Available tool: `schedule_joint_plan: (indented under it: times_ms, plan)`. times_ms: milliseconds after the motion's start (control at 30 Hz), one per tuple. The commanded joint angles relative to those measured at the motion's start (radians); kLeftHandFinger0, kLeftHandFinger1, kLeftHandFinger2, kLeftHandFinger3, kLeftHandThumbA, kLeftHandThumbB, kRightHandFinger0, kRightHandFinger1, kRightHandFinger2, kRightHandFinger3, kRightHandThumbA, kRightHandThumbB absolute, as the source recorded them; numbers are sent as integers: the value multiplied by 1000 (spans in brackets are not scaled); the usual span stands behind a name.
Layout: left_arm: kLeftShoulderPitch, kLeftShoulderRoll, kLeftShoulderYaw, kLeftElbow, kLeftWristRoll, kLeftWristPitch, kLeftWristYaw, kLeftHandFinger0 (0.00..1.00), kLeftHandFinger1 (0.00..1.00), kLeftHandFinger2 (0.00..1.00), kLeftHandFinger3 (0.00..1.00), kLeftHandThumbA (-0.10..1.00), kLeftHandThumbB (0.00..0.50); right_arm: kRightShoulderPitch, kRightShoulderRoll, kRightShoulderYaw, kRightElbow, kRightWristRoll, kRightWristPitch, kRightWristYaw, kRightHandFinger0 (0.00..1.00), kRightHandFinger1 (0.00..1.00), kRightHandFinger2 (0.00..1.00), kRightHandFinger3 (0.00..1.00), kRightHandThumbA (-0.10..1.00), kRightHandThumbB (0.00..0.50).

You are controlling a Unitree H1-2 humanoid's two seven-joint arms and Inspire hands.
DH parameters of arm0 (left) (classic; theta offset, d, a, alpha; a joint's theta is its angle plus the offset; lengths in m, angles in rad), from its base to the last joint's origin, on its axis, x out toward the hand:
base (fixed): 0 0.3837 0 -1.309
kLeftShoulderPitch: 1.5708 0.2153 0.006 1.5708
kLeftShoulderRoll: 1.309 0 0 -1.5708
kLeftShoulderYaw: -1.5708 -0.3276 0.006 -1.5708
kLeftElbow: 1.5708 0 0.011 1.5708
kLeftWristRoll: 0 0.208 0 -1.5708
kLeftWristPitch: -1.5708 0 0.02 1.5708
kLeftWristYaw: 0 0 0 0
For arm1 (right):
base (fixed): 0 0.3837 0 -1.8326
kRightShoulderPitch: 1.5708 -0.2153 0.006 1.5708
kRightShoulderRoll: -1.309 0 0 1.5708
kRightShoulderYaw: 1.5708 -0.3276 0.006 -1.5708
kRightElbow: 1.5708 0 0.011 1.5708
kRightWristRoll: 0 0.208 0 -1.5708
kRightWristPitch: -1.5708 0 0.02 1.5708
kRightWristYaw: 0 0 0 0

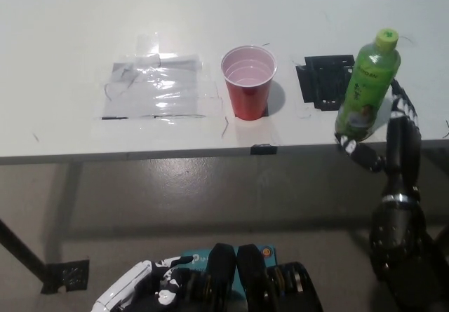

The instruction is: The robot uses its right hand to pick up a bottle kept in the middle of the desk and tilt it into a cup kept next to it to pour water out

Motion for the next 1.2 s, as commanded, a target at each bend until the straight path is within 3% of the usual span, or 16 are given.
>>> schedule_joint_plan:
  times_ms: [0,67,400,500,633,700,767,833,900,1167]
  plan:
    - [-1,2,10,-19,7,-23,2,796,927,928,1000,1000,495,4,-22,-14,-74,-22,25,40,1000,1000,1000,1000,950,500]
    - [-1,3,10,-17,8,-23,2,807,938,930,1000,1000,500,13,-23,-19,-75,-19,21,39,1000,1000,1000,1000,913,500]
    - [8,-2,22,-19,8,-30,11,782,919,916,1000,1000,499,79,-36,37,-185,-44,33,150,1000,1000,1000,1000,999,500]
    - [8,-2,24,-19,6,-26,8,783,921,922,1000,1000,500,152,-47,32,-305,-2,20,209,1000,1000,1000,1000,910,500]
    - [9,-5,28,-22,4,-22,9,782,920,927,1000,1000,499,279,-58,23,-520,32,19,272,1000,1000,1000,1000,775,408]
    - [10,-5,27,-28,6,-17,10,784,923,932,1000,1000,492,407,-56,33,-736,138,51,351,1000,1000,1000,1000,733,359]
    - [-1,1,32,-20,3,-18,5,788,925,941,1000,1000,500,467,-47,44,-834,208,83,396,1000,1000,1000,1000,725,359]
    - [2,1,35,-14,1,-24,6,788,926,942,1000,1000,500,519,-42,60,-912,208,129,421,1000,1000,1000,1000,800,366]
    - [1,-1,34,-14,-2,-13,6,790,930,945,1000,1000,500,616,-9,92,-1042,256,222,445,1000,1000,1000,1000,719,288]
    - [6,-5,32,-4,-4,-28,2,797,932,935,1000,1000,500,663,13,86,-1045,345,275,504,1000,1000,1000,1000,638,240]
